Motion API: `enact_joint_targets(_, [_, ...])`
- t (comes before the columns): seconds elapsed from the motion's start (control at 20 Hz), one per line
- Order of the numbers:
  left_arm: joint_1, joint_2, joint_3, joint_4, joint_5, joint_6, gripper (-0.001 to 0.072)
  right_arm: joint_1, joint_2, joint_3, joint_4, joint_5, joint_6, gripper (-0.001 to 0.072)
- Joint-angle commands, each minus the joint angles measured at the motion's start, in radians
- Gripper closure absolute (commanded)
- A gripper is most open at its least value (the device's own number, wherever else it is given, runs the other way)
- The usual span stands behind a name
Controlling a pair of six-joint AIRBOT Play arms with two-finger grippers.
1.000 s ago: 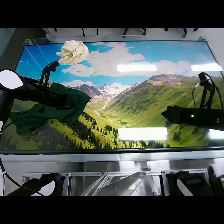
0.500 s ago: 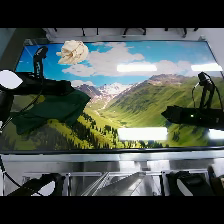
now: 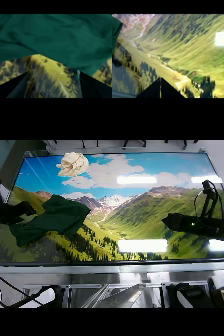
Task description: Fold the shirts.
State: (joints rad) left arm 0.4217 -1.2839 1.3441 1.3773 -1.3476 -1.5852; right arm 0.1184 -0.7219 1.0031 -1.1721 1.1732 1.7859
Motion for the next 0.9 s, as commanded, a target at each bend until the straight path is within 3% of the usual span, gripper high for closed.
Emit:
enact_joint_targets(0.0, [0.220, -0.097, 0.001, -0.063, -0.011, 0.071, 0.0019, 0.000, -0.002, 0.000, -0.001, -0.022, -0.002, 0.0685])
enact_joint_targets(0.1, [0.285, -0.175, 0.001, -0.061, -0.010, 0.132, 0.0019, 0.000, -0.002, 0.000, -0.001, -0.022, -0.002, 0.0685])
enact_joint_targets(0.45, [0.394, -0.452, 0.001, -0.105, 0.079, 0.166, 0.0018, 0.002, -0.008, 0.000, 0.102, -0.073, -0.002, 0.0685])
enact_joint_targets(0.65, [0.374, -0.542, 0.001, -0.283, 0.105, 0.267, 0.0020, 0.002, -0.010, 0.000, 0.139, -0.073, -0.002, 0.0686])
enact_joint_targets(0.7, [0.361, -0.554, 0.001, -0.309, 0.113, 0.281, 0.0095, 0.002, -0.010, 0.000, 0.149, -0.073, -0.002, 0.0685])
enact_joint_targets(0.75, [0.344, -0.558, 0.001, -0.316, 0.117, 0.293, 0.0341, 0.002, -0.010, 0.000, 0.149, -0.074, -0.002, 0.0685])
enact_joint_targets(0.8, [0.323, -0.555, 0.001, -0.317, 0.120, 0.306, 0.0700, 0.002, -0.010, 0.000, 0.149, -0.074, -0.002, 0.0686])
enact_joint_targets(0.85, [0.305, -0.544, 0.001, -0.327, 0.122, 0.319, 0.0697, 0.002, -0.010, 0.000, 0.149, -0.074, -0.002, 0.0686])
